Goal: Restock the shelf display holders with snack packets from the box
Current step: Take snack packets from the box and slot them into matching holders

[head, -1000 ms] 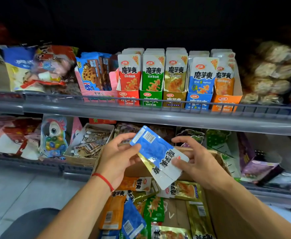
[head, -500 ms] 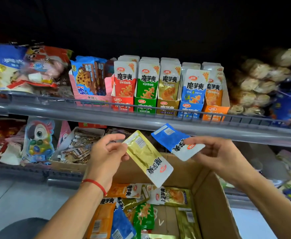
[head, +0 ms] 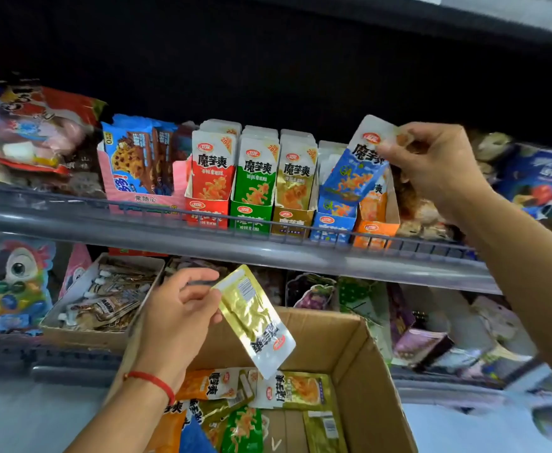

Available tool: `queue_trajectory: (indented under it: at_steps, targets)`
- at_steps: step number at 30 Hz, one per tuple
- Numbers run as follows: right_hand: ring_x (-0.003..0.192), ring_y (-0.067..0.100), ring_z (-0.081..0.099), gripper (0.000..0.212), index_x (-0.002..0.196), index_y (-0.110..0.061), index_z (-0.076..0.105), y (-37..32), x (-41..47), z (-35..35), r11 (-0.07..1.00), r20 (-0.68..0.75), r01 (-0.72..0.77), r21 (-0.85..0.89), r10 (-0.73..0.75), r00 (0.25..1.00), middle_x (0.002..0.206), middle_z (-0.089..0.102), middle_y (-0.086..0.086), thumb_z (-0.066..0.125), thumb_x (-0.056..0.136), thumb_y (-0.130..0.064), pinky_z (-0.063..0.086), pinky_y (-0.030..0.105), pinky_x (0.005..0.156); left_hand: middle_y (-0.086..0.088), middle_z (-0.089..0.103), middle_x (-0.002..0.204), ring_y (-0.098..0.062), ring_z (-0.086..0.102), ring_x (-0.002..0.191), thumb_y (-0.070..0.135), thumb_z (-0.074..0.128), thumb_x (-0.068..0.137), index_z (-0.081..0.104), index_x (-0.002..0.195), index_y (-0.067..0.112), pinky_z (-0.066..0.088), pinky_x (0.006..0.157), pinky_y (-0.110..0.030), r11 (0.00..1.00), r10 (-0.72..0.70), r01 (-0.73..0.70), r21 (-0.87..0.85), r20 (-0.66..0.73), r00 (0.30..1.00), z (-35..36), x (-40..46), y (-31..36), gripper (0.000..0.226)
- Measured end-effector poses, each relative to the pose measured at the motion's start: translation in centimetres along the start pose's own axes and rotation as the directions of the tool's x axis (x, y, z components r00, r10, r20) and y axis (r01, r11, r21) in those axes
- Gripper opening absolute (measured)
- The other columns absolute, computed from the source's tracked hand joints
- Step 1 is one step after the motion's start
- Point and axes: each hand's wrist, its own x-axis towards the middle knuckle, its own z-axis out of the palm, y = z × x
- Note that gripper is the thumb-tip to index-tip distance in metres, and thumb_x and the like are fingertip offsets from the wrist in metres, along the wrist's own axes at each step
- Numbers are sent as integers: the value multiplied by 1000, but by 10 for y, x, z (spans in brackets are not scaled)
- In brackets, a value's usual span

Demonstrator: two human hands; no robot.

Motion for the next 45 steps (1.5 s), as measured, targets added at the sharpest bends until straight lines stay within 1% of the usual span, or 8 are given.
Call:
queue_trajectory:
  at_steps: [6,12,16,23,29,33,38,45]
  targets:
    - [86,17,71,10,89,-28,71,20,24,9,976,102,-80,-204,102,989,90,74,-4,72,94,-36,60,45,75,7,77,84,-18,75,72,7,71,91,70,101,29,62,81,-49,1000,-12,13,-26,17,1000,-2,0,3,24]
    - [106,23,61,46,127,-14,68,30,21,35,845,110,66,-531,-9,994,125,60,6,78,88,-36,53,41,87,1,78,84,-23,75,72,4,70,91,70,106,22,58,71,-33,991,-44,47,-124,28,999,-4,3,6,24]
    - [93,30,64,55,139,-19,57,33,6,46,749,75,109,-653,-80,994,136,48,9,74,92,-39,57,46,77,-3,79,84,-26,73,74,0,68,92,71,108,18,58,71,-34,970,-74,81,-228,40,996,-6,4,9,25]
    - [70,5,56,25,113,-20,68,2,-84,73,900,176,271,-341,-223,959,106,61,-7,61,98,-37,44,25,66,-8,79,98,-30,76,90,-10,63,91,72,113,12,61,82,-40,912,-112,131,-390,71,991,-8,0,15,33]
    - [142,2,41,58,146,-41,47,13,-132,72,911,667,402,-95,-241,705,156,35,-19,70,94,-47,39,20,112,-17,74,96,-27,73,82,-11,62,89,70,119,5,62,71,-34,819,-221,251,-517,119,968,-14,1,17,35]
    - [104,-5,65,24,115,-27,75,-1,-123,76,911,406,412,-32,-365,838,115,71,-16,68,92,-27,55,17,84,-21,75,99,-29,75,84,-3,63,89,67,120,3,58,74,-36,757,-264,350,-551,233,936,-14,1,17,32]
    - [55,6,52,21,82,-22,66,-32,-54,55,923,216,264,-280,-208,954,67,60,-12,69,91,-41,38,11,49,-21,74,105,-32,76,88,8,64,94,66,122,7,60,74,-40,827,-248,319,-463,207,946,-9,-1,17,27]
    - [74,24,63,29,75,-27,55,-42,43,43,829,214,239,-505,-148,965,79,65,0,68,94,-45,57,47,66,-17,76,99,-35,73,88,1,62,93,65,118,9,61,75,-43,874,-252,307,-377,189,949,-13,2,20,26]
